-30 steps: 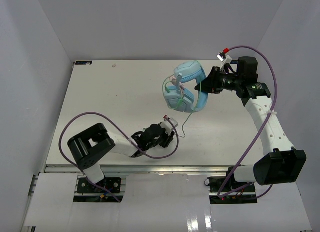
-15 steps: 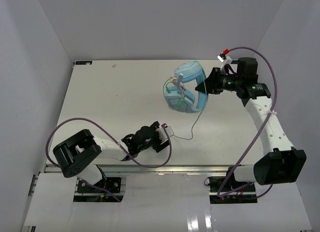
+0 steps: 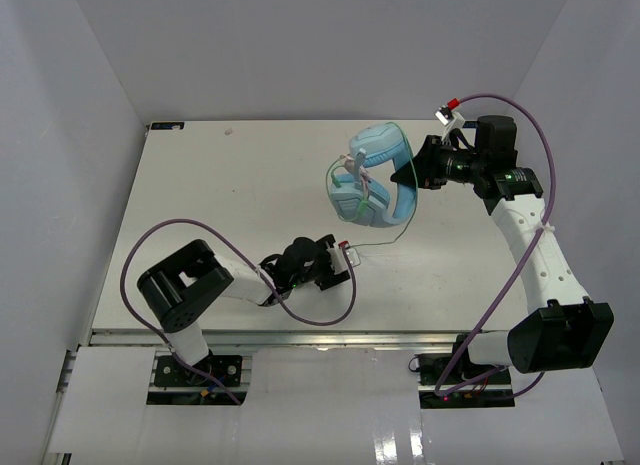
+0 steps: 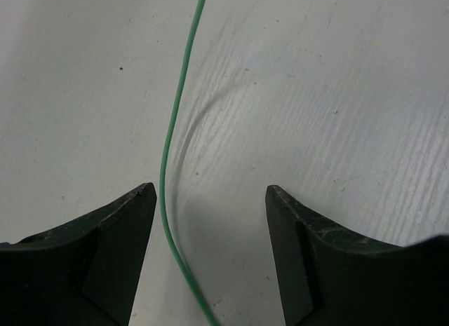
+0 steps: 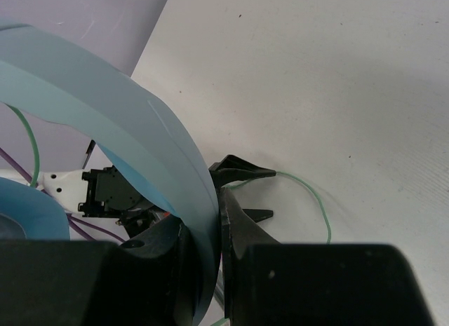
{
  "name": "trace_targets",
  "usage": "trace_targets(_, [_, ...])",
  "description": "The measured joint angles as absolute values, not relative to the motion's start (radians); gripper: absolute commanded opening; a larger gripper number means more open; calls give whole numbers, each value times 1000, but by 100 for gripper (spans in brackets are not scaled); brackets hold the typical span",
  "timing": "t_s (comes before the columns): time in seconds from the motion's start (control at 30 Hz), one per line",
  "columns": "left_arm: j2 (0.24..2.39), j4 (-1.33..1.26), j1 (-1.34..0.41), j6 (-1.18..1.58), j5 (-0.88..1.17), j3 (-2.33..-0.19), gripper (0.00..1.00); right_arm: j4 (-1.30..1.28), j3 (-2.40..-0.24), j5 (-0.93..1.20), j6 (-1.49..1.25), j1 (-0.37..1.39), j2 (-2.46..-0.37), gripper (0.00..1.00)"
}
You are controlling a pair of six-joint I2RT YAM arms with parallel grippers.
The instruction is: Wrap the headphones
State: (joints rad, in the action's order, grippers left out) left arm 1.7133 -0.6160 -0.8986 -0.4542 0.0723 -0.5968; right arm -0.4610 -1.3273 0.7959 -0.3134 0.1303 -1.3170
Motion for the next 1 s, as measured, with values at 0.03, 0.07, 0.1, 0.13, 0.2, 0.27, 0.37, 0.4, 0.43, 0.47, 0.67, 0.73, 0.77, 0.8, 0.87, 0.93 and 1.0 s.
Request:
trace_targets(0.03, [1724, -618, -899, -459, 76, -608, 73, -461, -1327, 796, -313, 130, -1317, 8])
trace_targets(0.07, [1735, -621, -899, -462, 78, -618, 72, -461, -1327, 796, -313, 130, -1317, 8])
trace_targets(0.1, [1744, -624, -899, -464, 78, -626, 72, -461, -1327, 796, -313, 130, -1317, 8])
trace_targets(0.13, [1751, -628, -899, -466, 76, -631, 72, -461, -1327, 796, -313, 130, -1317, 8])
trace_targets(0.2, [1757, -636, -899, -467, 69, -634, 72, -461, -1327, 796, -313, 130, -1317, 8])
trace_targets(0.27, [1758, -642, -897, -464, 56, -633, 72, -461, -1327, 796, -313, 130, -1317, 8])
trace_targets(0.37, [1752, -646, -884, -449, 48, -623, 64, -461, -1325, 795, -313, 130, -1317, 8])
trace_targets(0.4, [1748, -638, -875, -443, 49, -623, 59, -461, -1325, 795, -313, 130, -1317, 8])
trace_targets(0.43, [1746, -627, -865, -436, 57, -624, 53, -461, -1325, 795, -313, 130, -1317, 8])
trace_targets(0.47, [1745, -614, -852, -428, 68, -627, 50, -460, -1325, 795, -313, 130, -1317, 8])
trace_targets(0.67, [1761, -503, -801, -395, 189, -691, 39, -449, -1317, 795, -313, 130, -1313, 8])
trace_targets(0.73, [1772, -494, -798, -389, 218, -705, 31, -448, -1312, 795, -313, 130, -1308, 8])
trace_targets(0.77, [1777, -489, -797, -386, 231, -712, 27, -447, -1311, 795, -312, 130, -1306, 8])
trace_targets(0.8, [1780, -484, -798, -382, 244, -716, 23, -446, -1311, 795, -312, 130, -1305, 8])
trace_targets(0.87, [1783, -479, -798, -378, 266, -719, 17, -445, -1311, 795, -313, 130, -1302, 8])
trace_targets(0.93, [1786, -473, -798, -376, 281, -723, 9, -446, -1311, 796, -313, 130, -1302, 8])
trace_targets(1.0, [1788, -470, -797, -374, 291, -726, 2, -446, -1311, 796, -314, 130, -1302, 8])
